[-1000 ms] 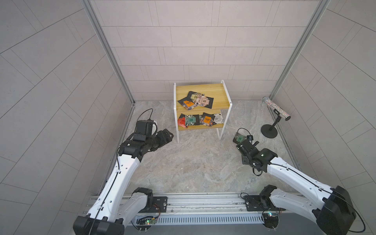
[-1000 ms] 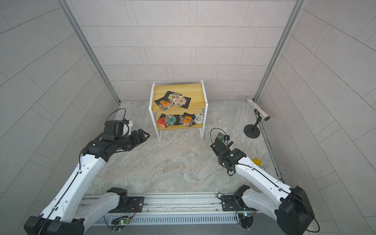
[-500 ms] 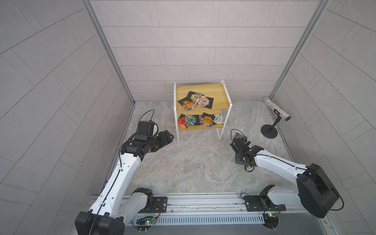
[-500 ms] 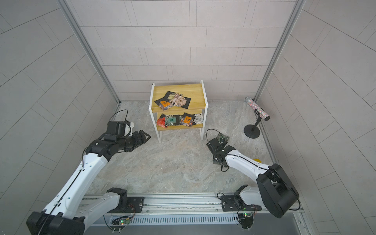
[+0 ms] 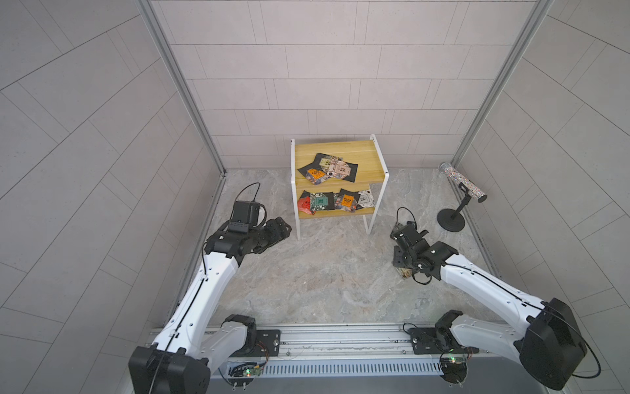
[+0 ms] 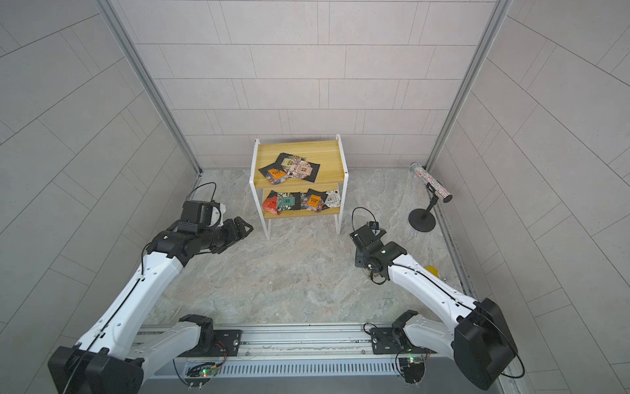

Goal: Remove the tea bags from the shelf
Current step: Place the tea bag at the center of the board.

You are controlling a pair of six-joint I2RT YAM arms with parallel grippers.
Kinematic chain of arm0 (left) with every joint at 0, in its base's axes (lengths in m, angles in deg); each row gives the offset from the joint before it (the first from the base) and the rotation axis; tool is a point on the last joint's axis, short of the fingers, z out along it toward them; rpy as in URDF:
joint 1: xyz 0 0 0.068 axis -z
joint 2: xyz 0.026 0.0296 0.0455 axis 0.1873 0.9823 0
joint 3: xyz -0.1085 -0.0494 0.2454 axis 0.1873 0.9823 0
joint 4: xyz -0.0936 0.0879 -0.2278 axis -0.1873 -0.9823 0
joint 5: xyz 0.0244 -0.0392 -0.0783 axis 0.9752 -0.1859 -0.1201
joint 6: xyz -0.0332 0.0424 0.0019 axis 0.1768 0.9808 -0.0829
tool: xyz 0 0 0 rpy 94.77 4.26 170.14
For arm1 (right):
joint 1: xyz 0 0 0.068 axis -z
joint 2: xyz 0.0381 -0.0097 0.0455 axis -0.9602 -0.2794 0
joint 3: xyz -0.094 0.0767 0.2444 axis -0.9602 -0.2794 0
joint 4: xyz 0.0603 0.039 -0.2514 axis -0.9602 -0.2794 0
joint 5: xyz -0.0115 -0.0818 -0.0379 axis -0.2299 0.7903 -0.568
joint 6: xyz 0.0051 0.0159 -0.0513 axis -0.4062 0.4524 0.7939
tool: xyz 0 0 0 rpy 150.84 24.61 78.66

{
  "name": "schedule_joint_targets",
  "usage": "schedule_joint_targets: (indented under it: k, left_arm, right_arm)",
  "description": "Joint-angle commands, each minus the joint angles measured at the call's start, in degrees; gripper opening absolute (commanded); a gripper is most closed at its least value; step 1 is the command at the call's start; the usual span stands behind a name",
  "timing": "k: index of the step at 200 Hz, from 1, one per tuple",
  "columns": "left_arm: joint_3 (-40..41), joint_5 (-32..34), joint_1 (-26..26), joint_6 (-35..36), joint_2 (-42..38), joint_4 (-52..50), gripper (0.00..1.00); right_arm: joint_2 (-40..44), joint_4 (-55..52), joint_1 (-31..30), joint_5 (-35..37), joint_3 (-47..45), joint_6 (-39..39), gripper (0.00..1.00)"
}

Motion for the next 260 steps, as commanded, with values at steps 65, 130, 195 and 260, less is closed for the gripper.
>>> schedule_joint_targets:
  k: [65, 130, 195, 260]
  left_arm:
    - [-2.7, -0.3, -0.4, 0.1, -0.1, 1.5, 0.79]
    - [-7.4, -1.1, -0.3, -0.1, -0.4, 0.5, 0.79]
    - [-14.6, -3.2, -0.3, -1.9, 1.0, 0.4, 0.79]
    - [-22.3, -3.3, -0.3, -3.3, 4.3, 0.6, 0.78]
  right_arm:
    - [5.0, -3.7, 0.4, -0.2, 2.6, 3.3, 0.60]
    - [12.6, -2.7, -0.6, -5.4, 12.2, 15.2, 0.65]
    - [10.5, 1.9, -5.5, -13.3, 24.0, 32.4, 0.81]
    - [5.5, 9.2, -5.5, -23.5, 30.7, 48.5, 0.81]
